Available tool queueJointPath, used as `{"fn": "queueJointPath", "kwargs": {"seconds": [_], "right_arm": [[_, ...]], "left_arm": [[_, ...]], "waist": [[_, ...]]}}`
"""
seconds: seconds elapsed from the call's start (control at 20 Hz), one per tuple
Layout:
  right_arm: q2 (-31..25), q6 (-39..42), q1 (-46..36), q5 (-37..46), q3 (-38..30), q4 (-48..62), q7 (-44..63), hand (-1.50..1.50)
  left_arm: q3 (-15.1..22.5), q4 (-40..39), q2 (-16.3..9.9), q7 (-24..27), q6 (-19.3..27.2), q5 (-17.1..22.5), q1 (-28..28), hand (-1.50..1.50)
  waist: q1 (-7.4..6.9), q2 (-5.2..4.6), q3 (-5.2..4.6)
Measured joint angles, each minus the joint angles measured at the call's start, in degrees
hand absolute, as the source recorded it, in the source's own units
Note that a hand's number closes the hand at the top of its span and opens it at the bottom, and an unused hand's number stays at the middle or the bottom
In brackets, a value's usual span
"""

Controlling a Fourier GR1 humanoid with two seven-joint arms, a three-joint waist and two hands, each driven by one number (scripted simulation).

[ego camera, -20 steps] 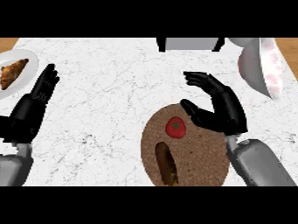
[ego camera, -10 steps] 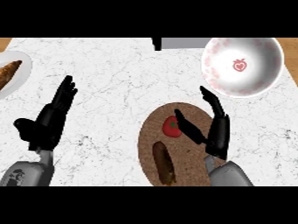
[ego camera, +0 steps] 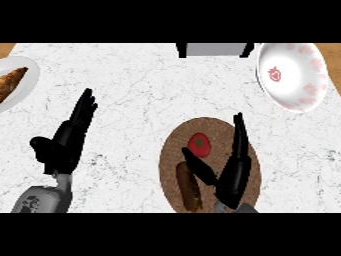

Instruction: Pick the tomato from the placemat and place it in the bowl

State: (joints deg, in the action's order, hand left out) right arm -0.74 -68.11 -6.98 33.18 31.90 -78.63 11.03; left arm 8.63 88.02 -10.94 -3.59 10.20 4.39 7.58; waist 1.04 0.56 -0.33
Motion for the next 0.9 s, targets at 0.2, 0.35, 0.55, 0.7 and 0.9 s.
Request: {"fn": "queueJointPath", "kwargs": {"seconds": [0.2, 0.35, 0.55, 0.7, 0.9], "right_arm": [[0.4, 2.6, -0.1, 7.7, -1.6, -1.0, 10.8, -1.5], [0.6, 7.1, -0.8, 12.2, -2.7, -3.4, 20.3, -1.5], [0.7, 15.3, -1.9, 17.4, -3.2, -6.5, 33.5, -1.5], [0.7, 21.5, -4.0, 20.9, -2.4, -8.6, 43.5, -1.5], [0.7, 27.8, -5.2, 23.7, -0.2, -11.0, 51.9, -1.5]], "left_arm": [[-0.5, -0.2, -0.2, 0.6, -0.4, 0.2, -0.5, 0.0], [-0.3, -0.4, 0.1, 0.8, -0.1, -0.2, -0.8, 0.0], [-0.1, -0.4, 0.6, 0.5, 0.2, -0.7, -0.2, 0.0], [0.5, 0.0, 1.3, -0.3, 0.7, -1.2, 0.1, 0.0], [0.4, 0.4, 1.4, -1.0, 0.5, -1.4, 0.6, 0.0]], "waist": [[0.1, -0.03, -0.06], [0.22, 0.01, -0.07], [0.08, -0.05, 0.01], [-0.31, -0.12, 0.08], [-0.69, -0.26, 0.19]]}}
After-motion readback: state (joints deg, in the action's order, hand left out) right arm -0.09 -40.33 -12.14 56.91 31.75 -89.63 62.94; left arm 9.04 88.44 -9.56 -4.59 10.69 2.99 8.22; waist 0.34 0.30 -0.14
